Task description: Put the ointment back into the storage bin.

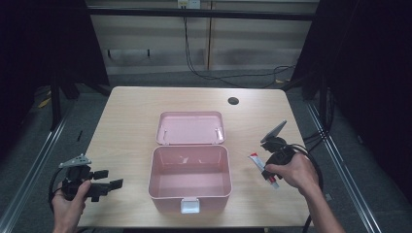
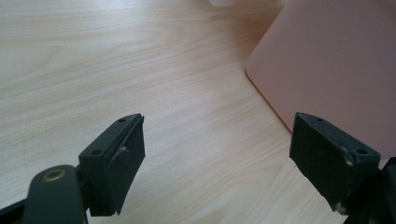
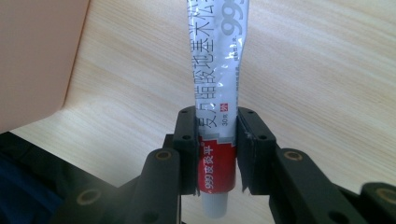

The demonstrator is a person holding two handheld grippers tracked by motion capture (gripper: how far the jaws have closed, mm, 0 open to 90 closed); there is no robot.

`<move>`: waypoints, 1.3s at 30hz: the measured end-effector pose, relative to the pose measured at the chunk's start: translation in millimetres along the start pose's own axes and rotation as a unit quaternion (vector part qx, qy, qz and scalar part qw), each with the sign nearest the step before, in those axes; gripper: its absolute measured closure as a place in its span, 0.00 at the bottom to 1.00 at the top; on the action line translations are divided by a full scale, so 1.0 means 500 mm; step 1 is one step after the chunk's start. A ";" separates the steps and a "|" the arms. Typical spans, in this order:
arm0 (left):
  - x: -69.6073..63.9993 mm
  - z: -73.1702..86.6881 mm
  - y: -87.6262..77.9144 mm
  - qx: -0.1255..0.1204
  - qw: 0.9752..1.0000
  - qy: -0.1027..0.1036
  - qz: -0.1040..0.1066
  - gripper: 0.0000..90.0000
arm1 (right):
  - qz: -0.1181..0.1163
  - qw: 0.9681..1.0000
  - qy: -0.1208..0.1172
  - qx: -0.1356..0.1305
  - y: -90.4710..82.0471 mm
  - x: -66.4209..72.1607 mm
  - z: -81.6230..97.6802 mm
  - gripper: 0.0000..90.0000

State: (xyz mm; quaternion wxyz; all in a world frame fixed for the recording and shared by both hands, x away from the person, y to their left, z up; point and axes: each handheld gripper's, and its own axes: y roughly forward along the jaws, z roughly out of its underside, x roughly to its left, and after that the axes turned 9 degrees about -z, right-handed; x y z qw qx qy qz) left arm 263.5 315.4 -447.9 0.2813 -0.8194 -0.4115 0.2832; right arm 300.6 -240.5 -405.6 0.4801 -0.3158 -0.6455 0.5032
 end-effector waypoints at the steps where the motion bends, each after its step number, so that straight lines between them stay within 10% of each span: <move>1: 0.000 0.000 0.000 0.000 1.000 0.000 0.000 0.20 | 0.000 1.000 0.000 0.000 0.000 0.000 0.000 0.79; 23: 0.002 0.000 -0.002 -0.001 1.000 0.002 -0.002 0.20 | 0.019 0.999 -0.011 -0.040 -0.102 0.028 0.012 0.79; 35: 0.001 0.000 -0.001 0.000 1.000 0.002 -0.002 0.20 | 0.030 0.995 -0.095 -0.031 -0.135 0.059 0.017 0.79; 39: 0.001 0.000 -0.001 0.000 1.000 0.001 -0.001 0.20 | 0.032 0.989 -0.143 -0.027 -0.146 0.079 0.016 0.79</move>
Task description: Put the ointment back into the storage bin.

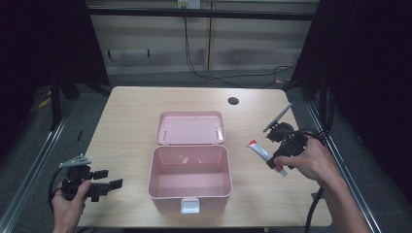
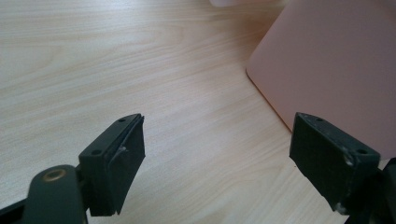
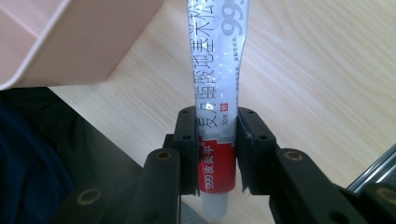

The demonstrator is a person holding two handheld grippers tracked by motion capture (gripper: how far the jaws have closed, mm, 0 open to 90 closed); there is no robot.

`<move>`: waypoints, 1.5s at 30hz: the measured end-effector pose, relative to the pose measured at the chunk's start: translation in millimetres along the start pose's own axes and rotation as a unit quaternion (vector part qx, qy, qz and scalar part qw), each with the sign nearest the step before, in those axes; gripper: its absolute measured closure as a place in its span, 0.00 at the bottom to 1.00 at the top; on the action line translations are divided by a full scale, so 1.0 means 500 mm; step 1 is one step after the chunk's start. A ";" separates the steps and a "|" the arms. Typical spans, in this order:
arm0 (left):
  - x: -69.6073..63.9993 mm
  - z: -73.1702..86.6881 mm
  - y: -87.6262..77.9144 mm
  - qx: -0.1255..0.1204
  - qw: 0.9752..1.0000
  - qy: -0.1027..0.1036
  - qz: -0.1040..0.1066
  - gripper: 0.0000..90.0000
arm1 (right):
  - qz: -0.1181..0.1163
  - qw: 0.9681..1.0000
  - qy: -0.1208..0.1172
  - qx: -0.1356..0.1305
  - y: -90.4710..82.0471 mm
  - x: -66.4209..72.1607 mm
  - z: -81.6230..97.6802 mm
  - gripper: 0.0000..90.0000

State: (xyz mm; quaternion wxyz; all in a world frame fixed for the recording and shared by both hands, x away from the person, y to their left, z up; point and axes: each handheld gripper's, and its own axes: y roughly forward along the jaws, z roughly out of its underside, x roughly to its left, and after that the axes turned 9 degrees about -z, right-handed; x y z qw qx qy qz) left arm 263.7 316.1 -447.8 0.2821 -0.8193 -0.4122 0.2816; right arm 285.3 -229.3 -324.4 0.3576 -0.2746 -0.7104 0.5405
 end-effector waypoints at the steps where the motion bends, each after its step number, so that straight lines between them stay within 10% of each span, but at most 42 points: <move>1: 0.000 0.000 0.000 0.000 1.000 -0.001 0.000 0.20 | -0.005 1.000 -0.009 -0.004 -0.003 0.002 -0.001 0.79; 20: 0.001 0.000 -0.002 -0.003 1.000 -0.001 -0.002 0.20 | -0.031 0.995 -0.093 -0.014 -0.021 0.043 -0.029 0.79; 45: 0.001 0.000 -0.002 -0.004 1.000 0.000 -0.001 0.20 | -0.055 0.978 -0.203 0.009 -0.004 0.140 -0.116 0.79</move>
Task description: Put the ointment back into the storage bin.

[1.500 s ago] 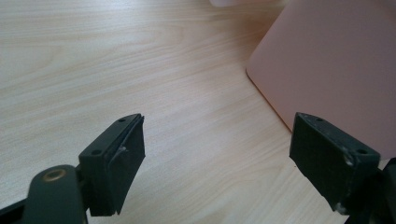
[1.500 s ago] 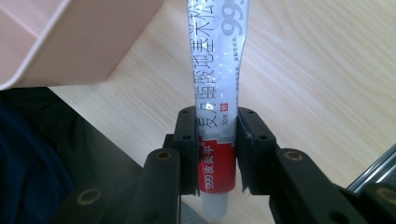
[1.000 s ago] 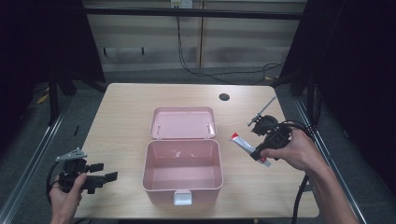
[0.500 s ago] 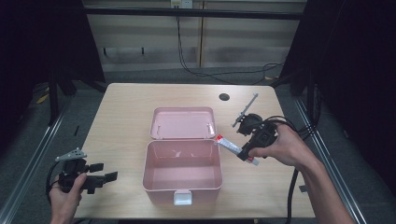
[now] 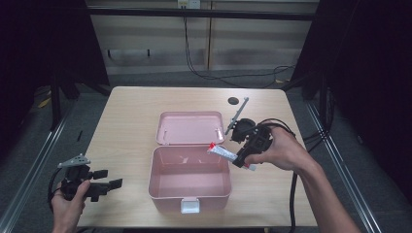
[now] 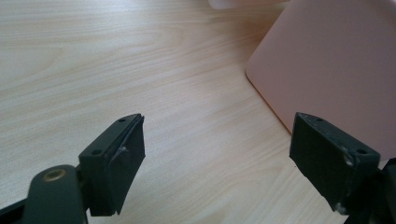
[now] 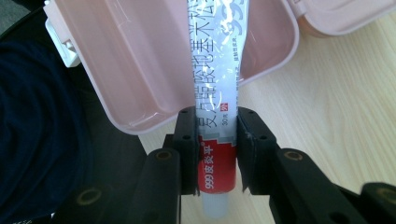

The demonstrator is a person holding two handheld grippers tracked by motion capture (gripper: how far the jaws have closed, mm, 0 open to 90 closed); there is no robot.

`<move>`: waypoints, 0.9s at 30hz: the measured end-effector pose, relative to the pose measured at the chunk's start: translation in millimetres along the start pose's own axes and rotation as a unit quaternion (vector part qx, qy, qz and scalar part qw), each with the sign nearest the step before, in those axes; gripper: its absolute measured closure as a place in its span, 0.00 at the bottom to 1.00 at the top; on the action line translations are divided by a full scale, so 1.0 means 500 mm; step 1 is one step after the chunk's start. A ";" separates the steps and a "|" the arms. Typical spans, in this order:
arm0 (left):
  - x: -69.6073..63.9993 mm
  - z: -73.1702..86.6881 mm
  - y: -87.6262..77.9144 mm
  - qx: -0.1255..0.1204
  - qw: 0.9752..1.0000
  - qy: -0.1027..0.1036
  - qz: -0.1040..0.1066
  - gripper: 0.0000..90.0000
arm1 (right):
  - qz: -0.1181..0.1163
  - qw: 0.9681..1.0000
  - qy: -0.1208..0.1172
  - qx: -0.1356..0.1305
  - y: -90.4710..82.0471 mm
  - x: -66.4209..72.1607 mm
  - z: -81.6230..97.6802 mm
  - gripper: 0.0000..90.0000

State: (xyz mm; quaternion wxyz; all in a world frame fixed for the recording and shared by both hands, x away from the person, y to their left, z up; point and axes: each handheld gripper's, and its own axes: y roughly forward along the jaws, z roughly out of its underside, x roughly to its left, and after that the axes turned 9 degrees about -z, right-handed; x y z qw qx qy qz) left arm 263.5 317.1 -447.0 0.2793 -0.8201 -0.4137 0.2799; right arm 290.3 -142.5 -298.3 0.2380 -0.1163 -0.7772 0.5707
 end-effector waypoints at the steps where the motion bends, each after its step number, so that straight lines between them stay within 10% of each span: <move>1: 0.001 0.000 0.000 -0.001 1.000 0.001 0.000 0.20 | -0.001 1.000 -0.002 0.002 0.002 0.001 -0.002 0.79; 27: 0.000 0.000 -0.001 -0.002 1.000 0.000 0.000 0.20 | -0.025 0.996 -0.063 0.053 0.078 0.043 -0.105 0.79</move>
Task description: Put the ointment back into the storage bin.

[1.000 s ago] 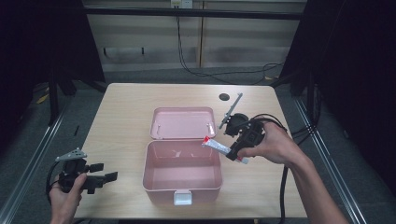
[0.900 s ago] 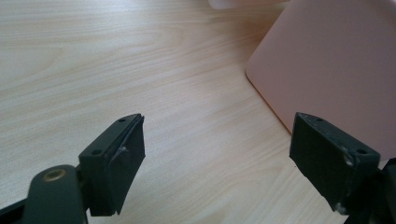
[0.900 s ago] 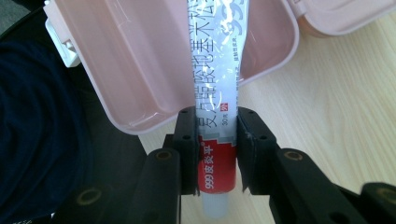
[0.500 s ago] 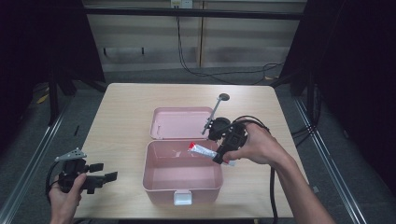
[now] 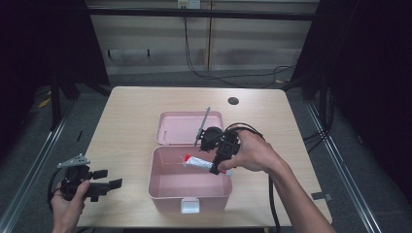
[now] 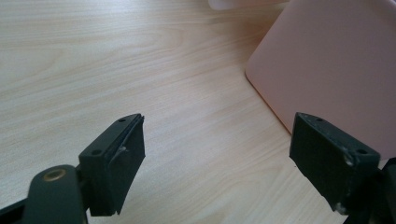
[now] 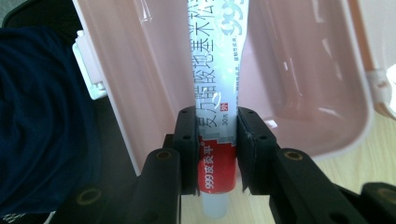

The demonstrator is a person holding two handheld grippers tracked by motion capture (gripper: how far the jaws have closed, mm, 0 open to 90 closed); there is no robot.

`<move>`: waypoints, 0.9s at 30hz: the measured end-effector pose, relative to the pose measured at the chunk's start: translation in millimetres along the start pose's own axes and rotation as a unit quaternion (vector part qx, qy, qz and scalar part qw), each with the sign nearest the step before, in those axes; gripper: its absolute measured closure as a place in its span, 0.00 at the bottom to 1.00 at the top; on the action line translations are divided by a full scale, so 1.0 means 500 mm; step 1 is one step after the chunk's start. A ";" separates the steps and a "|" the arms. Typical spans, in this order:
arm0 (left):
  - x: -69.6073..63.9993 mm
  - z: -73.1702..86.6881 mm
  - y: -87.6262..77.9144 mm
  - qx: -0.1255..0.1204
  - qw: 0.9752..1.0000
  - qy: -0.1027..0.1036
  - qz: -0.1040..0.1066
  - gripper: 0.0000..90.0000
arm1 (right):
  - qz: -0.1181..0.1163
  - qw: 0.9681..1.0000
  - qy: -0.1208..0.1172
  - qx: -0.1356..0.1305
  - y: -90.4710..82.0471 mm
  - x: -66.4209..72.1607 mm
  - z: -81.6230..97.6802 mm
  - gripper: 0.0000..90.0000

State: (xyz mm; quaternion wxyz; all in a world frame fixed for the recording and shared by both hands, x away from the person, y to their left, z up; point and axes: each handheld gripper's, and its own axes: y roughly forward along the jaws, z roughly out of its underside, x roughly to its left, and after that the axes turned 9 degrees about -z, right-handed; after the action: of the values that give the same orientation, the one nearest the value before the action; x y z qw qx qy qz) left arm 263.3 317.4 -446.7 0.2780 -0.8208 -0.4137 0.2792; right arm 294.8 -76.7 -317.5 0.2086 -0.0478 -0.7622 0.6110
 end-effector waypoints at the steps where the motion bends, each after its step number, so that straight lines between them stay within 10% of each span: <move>1: 0.000 0.000 0.000 0.000 1.000 0.000 -0.001 0.20 | -0.002 1.000 -0.001 0.004 0.004 0.000 -0.003 0.79; 27: 0.000 0.000 0.001 0.002 1.000 0.000 -0.001 0.20 | -0.022 0.998 -0.056 0.036 0.094 0.010 -0.057 0.79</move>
State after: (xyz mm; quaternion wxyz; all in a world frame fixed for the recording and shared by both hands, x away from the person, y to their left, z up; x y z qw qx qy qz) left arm 263.5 317.3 -447.1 0.2800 -0.8200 -0.4135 0.2795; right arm 292.2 -37.1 -356.3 0.1807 0.0104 -0.7507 0.6354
